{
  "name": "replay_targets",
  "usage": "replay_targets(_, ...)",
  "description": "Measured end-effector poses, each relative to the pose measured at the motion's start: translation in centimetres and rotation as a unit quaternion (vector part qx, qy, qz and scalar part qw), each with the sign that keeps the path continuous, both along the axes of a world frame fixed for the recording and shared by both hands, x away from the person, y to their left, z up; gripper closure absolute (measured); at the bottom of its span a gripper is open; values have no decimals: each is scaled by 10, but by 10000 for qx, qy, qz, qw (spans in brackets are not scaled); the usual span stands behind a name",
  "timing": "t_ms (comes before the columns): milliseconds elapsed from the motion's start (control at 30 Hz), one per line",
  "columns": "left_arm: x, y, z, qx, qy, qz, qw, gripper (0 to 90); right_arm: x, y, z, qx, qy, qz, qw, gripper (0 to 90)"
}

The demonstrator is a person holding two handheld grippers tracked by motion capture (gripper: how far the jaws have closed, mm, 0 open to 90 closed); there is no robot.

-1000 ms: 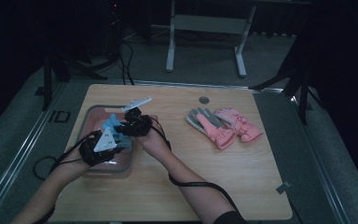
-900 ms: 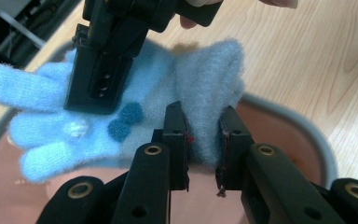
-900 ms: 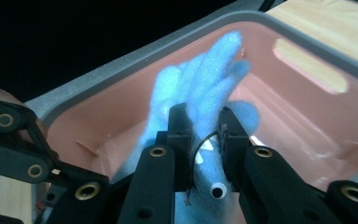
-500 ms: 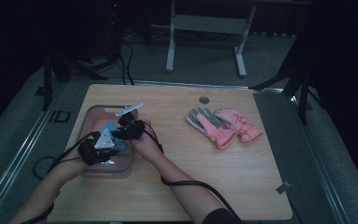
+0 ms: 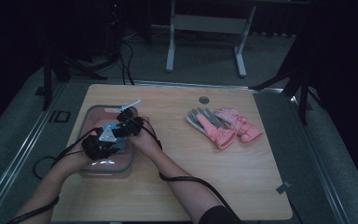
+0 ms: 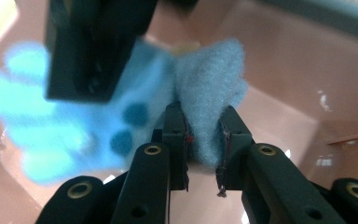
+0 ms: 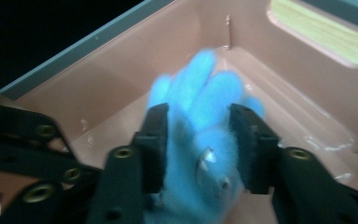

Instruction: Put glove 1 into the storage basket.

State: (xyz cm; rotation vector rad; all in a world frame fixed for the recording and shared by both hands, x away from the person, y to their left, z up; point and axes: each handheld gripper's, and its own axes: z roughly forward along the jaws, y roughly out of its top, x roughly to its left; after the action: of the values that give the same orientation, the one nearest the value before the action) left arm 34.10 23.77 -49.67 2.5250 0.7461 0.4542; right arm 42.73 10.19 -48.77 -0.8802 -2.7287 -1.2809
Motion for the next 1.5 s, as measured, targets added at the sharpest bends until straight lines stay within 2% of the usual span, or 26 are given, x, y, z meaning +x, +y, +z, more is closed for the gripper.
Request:
replay_targets(67, 4, 0, -3, -26, 153, 34, 9999, 768, 0, -5, 3, 55, -2, -25, 10000, 543)
replay_targets(100, 4, 0, -3, -26, 153, 34, 9999, 767, 0, -5, 3, 55, -2, -25, 10000, 543)
replay_targets(133, 6, -2, -5, 47, 257, 18, 9997, 767, 0, -8, 5, 88, -13, -57, 9999, 532)
replay_targets(200, 7, -3, -7, 63, 311, 38, 9995, 737, -1, -15, 10, 165, 28, -91, 9998, 500)
replay_targets(267, 7, -3, -6, 35, 289, 37, 9996, 661, -2, -21, 13, 238, 47, -78, 9997, 489)
replay_targets(300, 6, -3, -5, -11, 263, 64, 9996, 586, -2, -24, 15, 269, 45, -94, 9996, 475)
replay_targets(333, 6, -2, -3, -99, 297, 103, 9995, 520, -2, -28, 17, 325, 32, -119, 9994, 462)
replay_targets(400, 5, 0, 0, -286, 241, 229, 9990, 415, -2, -36, 20, 436, 21, -182, 9989, 431)
replay_targets(467, 4, 3, 5, -535, 265, 377, 9975, 336, -2, -44, 22, 547, 20, -224, 9982, 365)
replay_targets(533, 2, 6, 10, -784, 292, 455, 9955, 253, -3, -52, 24, 590, -18, -154, 9981, 288)
replay_targets(633, 0, 10, 16, -1080, 182, 608, 9921, 231, -6, -63, 27, 700, 26, -138, 9975, 219)
replay_targets(667, -1, 10, 18, -1127, 161, 638, 9914, 214, -7, -67, 28, 722, 22, -142, 9973, 187)
replay_targets(767, -4, 6, 23, -1209, 61, 679, 9903, 181, -10, -78, 32, 640, -113, -117, 9978, 182)
replay_targets(967, -12, -15, 30, -1500, 16, 529, 9873, 145, -17, -102, 37, 709, -235, -31, 9972, 162)
replay_targets(1033, -15, -25, 32, -1507, -67, 481, 9874, 146, -18, -111, 37, 702, -265, -42, 9972, 149)
replay_targets(1100, -18, -33, 34, -1570, -60, 424, 9867, 146, -18, -120, 36, 685, -246, -22, 9973, 147)
replay_targets(1300, -23, -49, 42, -1892, -80, 240, 9816, 146, -22, -144, 40, 708, -200, -63, 9973, 150)
replay_targets(1500, -28, -72, 47, -2040, -113, 5, 9789, 146, -32, -163, 41, 523, -373, -13, 9979, 150)
